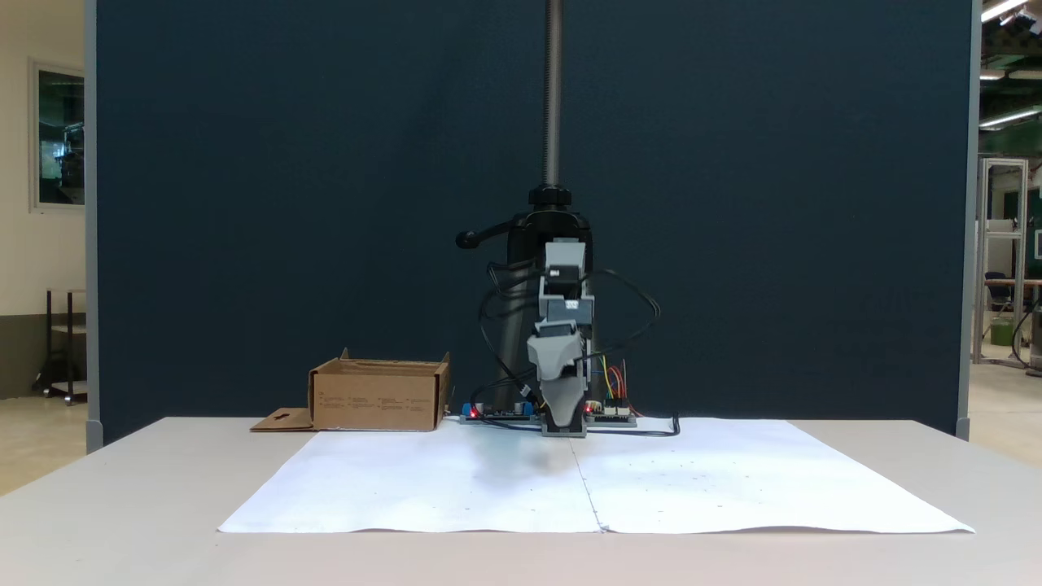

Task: Grasp a green dice and put it in the bin.

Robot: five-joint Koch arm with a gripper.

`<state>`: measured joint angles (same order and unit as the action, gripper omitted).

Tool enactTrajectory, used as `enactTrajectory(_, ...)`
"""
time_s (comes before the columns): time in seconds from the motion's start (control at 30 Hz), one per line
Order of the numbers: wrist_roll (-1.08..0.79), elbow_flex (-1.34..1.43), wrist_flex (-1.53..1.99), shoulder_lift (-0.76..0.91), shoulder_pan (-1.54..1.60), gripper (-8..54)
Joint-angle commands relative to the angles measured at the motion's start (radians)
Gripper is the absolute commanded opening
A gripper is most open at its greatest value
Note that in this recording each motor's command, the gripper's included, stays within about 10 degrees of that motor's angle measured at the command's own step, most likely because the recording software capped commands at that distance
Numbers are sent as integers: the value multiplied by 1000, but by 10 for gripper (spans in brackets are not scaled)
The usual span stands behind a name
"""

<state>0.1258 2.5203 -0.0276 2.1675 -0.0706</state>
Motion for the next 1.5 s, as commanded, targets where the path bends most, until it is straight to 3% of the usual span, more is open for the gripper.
enactTrajectory(0.0,-58,28,-165,51,23,441)
enactTrajectory(0.3,-141,253,-466,169,75,442)
enactTrajectory(0.7,-310,437,-865,186,86,442)
enactTrajectory(1.07,-311,569,-1209,189,66,444)
enactTrajectory(1.47,-310,609,-1270,187,63,453)
